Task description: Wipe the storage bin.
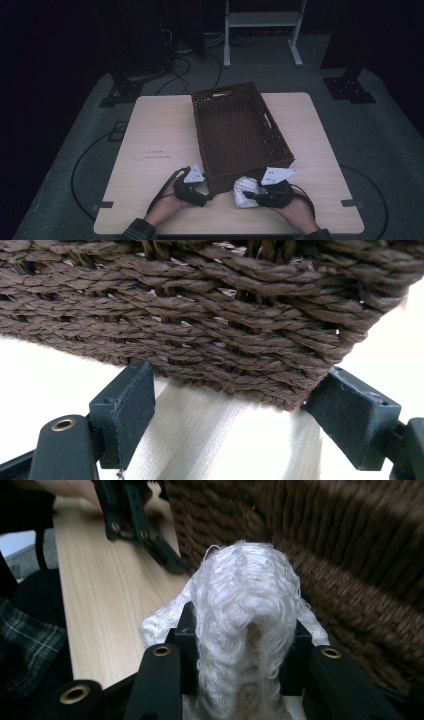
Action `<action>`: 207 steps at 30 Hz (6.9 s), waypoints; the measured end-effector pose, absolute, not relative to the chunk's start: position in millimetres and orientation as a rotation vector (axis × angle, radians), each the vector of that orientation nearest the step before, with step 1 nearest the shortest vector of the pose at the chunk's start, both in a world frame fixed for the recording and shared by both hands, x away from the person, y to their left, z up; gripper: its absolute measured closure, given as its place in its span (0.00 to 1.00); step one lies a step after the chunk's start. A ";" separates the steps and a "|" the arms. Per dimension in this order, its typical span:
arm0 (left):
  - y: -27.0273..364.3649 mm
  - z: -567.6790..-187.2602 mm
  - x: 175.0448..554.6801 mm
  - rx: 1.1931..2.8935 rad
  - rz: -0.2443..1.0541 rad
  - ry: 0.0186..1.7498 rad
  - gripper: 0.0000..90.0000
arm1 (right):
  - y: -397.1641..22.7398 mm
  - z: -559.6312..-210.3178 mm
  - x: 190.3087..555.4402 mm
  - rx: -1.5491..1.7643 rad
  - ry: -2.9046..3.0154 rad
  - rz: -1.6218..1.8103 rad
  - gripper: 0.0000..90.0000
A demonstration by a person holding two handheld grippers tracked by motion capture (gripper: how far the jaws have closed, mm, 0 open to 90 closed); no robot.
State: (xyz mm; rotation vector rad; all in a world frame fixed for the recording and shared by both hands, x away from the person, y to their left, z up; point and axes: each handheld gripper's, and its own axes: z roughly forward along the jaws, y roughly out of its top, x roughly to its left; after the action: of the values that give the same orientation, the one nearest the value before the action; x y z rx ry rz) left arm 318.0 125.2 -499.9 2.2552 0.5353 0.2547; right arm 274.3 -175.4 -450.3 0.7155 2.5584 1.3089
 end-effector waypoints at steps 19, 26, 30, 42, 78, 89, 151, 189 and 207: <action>125.1 -499.9 317.9 2.254 0.254 0.537 0.21 | -171.4 -414.7 264.1 0.592 2.452 1.456 0.70; 125.5 -499.6 318.1 2.261 0.255 0.531 0.21 | -161.3 -432.4 268.8 0.605 2.514 1.399 0.70; 125.3 -499.7 318.0 2.258 0.255 0.534 0.22 | -157.1 -442.1 272.0 0.613 2.549 1.354 0.70; 125.2 -499.8 317.9 2.255 0.254 0.536 0.22 | -146.2 -466.0 280.8 0.636 2.641 1.255 0.70; 125.5 -499.7 318.1 2.260 0.256 0.531 0.22 | -138.1 -423.0 266.2 0.524 2.506 1.450 0.70; 125.5 -499.7 318.1 2.259 0.256 0.531 0.22 | -127.0 -419.9 266.2 0.466 2.525 1.491 0.70; 127.4 -498.9 316.8 2.253 0.245 0.538 0.23 | -224.4 -459.6 254.1 0.849 2.497 1.262 0.70; 164.4 -406.4 326.1 2.012 0.202 0.467 1.00 | -231.6 -464.6 249.4 0.879 2.495 1.254 0.70; 107.5 -406.2 337.8 2.015 0.141 0.402 1.00 | -233.0 -463.6 248.9 0.878 2.490 1.260 0.71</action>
State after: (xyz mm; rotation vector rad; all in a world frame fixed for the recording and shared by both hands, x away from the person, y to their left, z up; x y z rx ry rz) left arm 337.8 107.5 -406.2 2.0147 0.4023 0.1409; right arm 248.9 -233.0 -463.6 0.8784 2.4904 1.2599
